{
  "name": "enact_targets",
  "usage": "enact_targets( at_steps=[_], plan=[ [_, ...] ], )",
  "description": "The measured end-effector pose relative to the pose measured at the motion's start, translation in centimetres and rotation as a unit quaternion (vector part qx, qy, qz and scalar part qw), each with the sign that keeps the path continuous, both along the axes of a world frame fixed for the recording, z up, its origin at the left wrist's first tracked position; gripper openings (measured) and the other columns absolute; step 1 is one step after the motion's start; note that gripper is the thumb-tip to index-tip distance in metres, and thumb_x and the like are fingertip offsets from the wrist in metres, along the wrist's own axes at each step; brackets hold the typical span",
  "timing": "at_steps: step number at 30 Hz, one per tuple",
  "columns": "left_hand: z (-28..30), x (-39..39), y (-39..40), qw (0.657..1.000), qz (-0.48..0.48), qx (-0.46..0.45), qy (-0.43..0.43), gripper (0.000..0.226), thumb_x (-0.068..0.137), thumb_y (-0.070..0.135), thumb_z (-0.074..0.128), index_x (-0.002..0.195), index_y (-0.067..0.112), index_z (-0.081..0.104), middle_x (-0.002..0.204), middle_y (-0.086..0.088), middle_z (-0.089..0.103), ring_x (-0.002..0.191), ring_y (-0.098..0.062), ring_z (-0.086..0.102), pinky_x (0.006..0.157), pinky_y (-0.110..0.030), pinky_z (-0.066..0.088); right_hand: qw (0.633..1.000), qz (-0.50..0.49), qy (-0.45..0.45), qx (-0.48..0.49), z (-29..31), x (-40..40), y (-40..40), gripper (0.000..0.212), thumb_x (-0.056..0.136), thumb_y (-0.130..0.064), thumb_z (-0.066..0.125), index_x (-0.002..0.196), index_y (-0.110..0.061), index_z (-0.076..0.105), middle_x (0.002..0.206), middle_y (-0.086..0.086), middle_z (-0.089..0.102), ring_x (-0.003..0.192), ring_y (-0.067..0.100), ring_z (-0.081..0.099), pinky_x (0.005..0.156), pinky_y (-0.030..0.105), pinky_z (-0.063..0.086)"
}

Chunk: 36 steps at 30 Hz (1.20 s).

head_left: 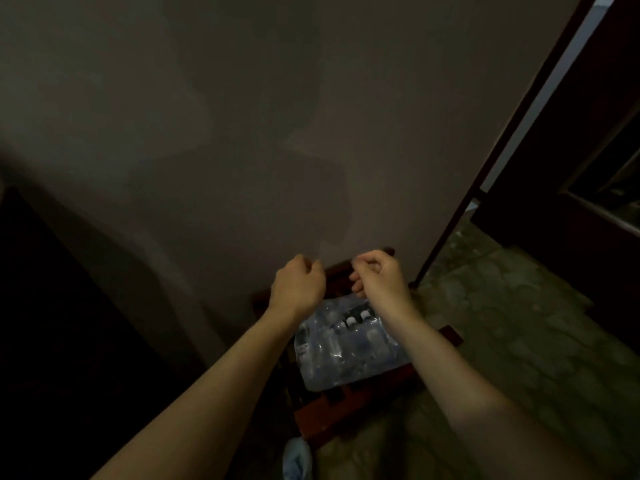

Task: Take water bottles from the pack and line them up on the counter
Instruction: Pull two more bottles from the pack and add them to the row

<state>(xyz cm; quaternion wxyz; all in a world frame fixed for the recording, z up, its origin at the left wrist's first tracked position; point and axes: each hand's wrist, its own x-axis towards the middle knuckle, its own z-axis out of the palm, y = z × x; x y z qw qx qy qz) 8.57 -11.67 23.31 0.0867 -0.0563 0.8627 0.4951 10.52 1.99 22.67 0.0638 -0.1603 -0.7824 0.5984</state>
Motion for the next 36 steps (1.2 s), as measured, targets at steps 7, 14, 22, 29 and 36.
enact_targets(
  at_steps=[7, 14, 22, 29, 36],
  plan=[
    [-9.6, -6.1, 6.1, 0.992, -0.014, 0.007, -0.128, 0.028, 0.096, 0.028, 0.044, 0.099, 0.011, 0.066, 0.092, -0.008, 0.069, 0.083, -0.024, 0.066, 0.076, -0.034, 0.055, 0.987, -0.002, -0.158, 0.021, -9.1, -5.0, 5.3, 0.016, 0.094, -0.014, 0.052, 0.083, -0.02, 0.061, 0.074, 0.005, 0.066, 0.07, 0.017, 0.064, 0.069, 0.035, 0.056],
    [-17.7, -8.3, 6.1, 0.971, 0.056, 0.043, -0.23, 0.033, 0.1, 0.023, 0.046, 0.078, 0.005, 0.061, 0.071, -0.01, 0.06, 0.061, -0.021, 0.054, 0.057, -0.03, 0.043, 0.955, 0.063, -0.281, 0.071, -16.8, -8.6, 7.6, 0.025, 0.095, -0.013, 0.051, 0.072, -0.015, 0.061, 0.077, 0.008, 0.06, 0.076, 0.022, 0.056, 0.072, 0.037, 0.048],
    [-26.4, -9.8, 5.1, 0.939, 0.217, -0.036, -0.265, 0.024, 0.097, 0.002, 0.048, 0.114, 0.002, 0.064, 0.107, -0.015, 0.066, 0.08, -0.019, 0.058, 0.07, -0.03, 0.047, 0.904, 0.141, -0.367, 0.166, -26.0, -11.8, 9.0, 0.023, 0.096, -0.005, 0.045, 0.087, 0.0, 0.066, 0.082, 0.011, 0.061, 0.071, 0.017, 0.052, 0.056, 0.022, 0.039],
    [-33.6, -10.8, 6.5, 0.903, 0.187, -0.067, -0.381, 0.032, 0.095, 0.013, 0.057, 0.125, 0.009, 0.068, 0.125, -0.019, 0.067, 0.111, -0.036, 0.065, 0.091, -0.036, 0.052, 0.821, 0.236, -0.459, 0.245, -32.7, -13.5, 9.9, 0.032, 0.094, -0.012, 0.051, 0.124, -0.007, 0.059, 0.127, 0.019, 0.059, 0.115, 0.034, 0.058, 0.091, 0.033, 0.048],
    [-36.6, -11.2, 5.5, 0.868, 0.207, -0.007, -0.452, 0.007, 0.083, 0.011, 0.076, 0.085, 0.011, 0.07, 0.077, -0.004, 0.064, 0.066, -0.023, 0.065, 0.075, -0.042, 0.062, 0.768, 0.224, -0.556, 0.228, -35.9, -13.0, 11.1, 0.044, 0.096, -0.01, 0.05, 0.137, 0.004, 0.043, 0.142, 0.021, 0.047, 0.131, 0.034, 0.046, 0.102, 0.033, 0.039]
  ],
)
